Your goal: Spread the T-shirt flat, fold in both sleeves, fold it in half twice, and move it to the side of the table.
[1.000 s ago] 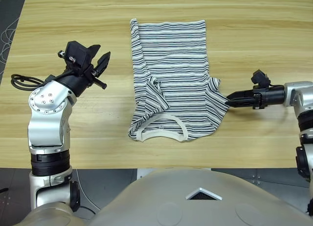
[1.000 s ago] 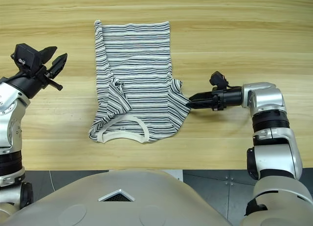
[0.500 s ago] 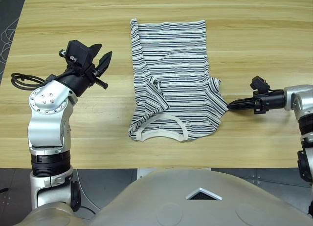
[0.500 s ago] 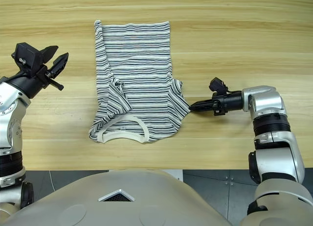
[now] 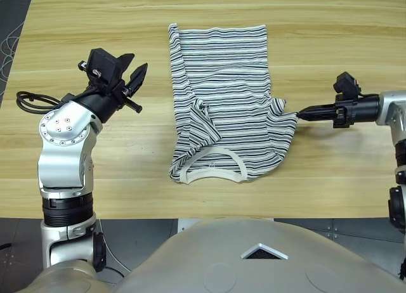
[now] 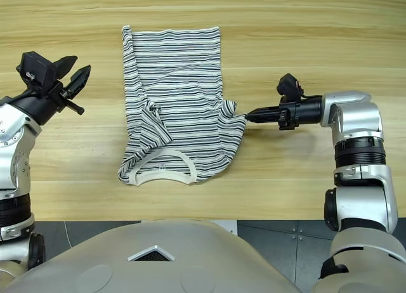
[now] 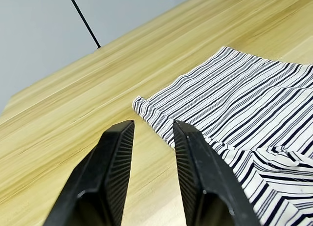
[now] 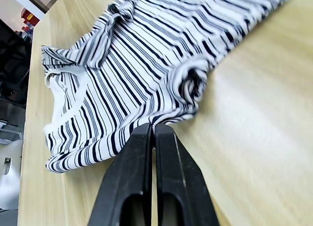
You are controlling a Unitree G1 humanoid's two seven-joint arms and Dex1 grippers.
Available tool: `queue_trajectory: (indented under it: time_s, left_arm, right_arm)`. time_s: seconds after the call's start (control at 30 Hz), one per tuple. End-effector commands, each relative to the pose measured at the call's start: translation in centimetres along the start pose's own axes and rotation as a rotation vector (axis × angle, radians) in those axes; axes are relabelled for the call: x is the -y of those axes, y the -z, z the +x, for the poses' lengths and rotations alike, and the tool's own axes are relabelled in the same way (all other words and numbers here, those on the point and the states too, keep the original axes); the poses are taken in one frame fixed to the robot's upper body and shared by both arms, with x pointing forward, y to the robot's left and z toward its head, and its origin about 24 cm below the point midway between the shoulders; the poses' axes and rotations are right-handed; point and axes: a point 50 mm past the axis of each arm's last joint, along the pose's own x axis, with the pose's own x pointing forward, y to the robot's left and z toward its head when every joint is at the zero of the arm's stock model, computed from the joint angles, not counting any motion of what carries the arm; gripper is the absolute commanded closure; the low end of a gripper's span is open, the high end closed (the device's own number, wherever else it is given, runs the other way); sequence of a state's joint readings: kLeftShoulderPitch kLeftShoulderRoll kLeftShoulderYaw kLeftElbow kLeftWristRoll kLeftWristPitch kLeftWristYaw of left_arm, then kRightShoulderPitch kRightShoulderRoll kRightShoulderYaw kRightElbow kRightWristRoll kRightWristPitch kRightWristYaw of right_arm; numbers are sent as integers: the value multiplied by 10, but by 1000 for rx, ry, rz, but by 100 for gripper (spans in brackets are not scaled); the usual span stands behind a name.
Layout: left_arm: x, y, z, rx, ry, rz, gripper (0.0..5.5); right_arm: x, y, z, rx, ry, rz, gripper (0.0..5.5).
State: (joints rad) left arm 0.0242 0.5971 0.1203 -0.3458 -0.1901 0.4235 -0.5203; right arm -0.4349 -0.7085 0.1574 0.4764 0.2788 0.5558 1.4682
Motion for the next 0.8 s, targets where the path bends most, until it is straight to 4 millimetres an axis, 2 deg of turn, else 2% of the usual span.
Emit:
queue_trajectory:
  time_s: [0.03,0.2,0.4,0.6,0.8]
  left_arm:
    - [-4,-8,2,22,-17,22,399]
    - [-4,-14,3,35,-4,36,399]
    - [-2,-19,4,45,13,44,399]
    - [-2,-21,6,51,22,51,399]
    - [-3,-19,10,51,30,50,399]
  right_arm:
    - [-4,-12,-3,1,11,-44,539]
    - [-17,-25,1,-4,-38,-102,539]
    - [-45,-41,27,-9,-143,-195,539]
    - [-50,-41,56,-7,-187,-201,539]
    - [-43,-37,83,-27,-163,-210,539]
